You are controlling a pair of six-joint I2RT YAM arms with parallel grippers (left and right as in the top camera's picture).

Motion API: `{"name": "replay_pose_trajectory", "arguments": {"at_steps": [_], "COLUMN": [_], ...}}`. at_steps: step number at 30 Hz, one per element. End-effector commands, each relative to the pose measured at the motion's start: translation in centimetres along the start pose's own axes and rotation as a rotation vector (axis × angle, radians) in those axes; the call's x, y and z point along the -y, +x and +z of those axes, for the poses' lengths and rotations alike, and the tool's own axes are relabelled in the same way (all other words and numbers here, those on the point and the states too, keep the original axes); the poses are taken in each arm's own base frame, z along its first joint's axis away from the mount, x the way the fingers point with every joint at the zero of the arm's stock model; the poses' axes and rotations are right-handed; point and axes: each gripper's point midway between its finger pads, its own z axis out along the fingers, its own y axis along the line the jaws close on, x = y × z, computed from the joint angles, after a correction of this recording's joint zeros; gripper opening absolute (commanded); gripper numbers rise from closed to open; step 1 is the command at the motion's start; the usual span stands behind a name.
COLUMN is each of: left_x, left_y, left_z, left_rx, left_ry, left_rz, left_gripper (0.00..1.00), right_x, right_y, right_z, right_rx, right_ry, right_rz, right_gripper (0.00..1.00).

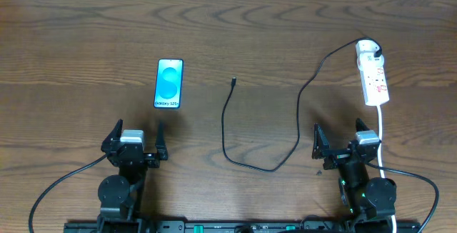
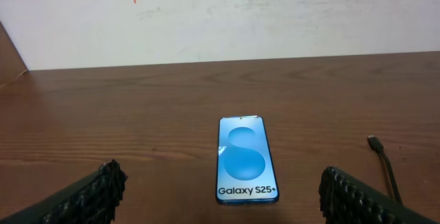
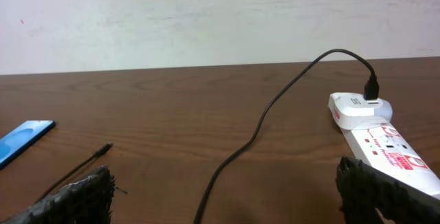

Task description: Plug charger to phone and switch on socket

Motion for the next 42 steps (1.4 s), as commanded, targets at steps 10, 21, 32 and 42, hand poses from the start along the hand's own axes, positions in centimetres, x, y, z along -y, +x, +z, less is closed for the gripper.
{"name": "replay_pose_trajectory", "arguments": {"at_steps": [10,21,32,42], "left_x": [-0.2,-0.3,1.6,2.8], "left_y": [-1.8,-5.2,-10.6,-11.1], "left_z": [-0.4,0.3,3.8,9.0], "left_rx": [0.022,-0.042,-0.226,-0.584], "left_ry": [-0.01,-0.006,0.12,0.187], "left_rz": [0.009,0.011,0.0,-0.036], "left_gripper": [0.91,0.92,0.92,0.92], "right_x": [0.1,0.1,0.1,0.1], "right_y": [0.1,0.1,0.1,0.1], "right_z": [0.0,0.0,0.0,0.0], "right_rx": [0.002,0.002,0.002,0.002], "right_ry": [0.002,0.002,0.002,0.002], "right_rz": [-0.009,-0.009,-0.009,-0.009], "right_gripper": [0.99,0.99,0.99,0.99]}}
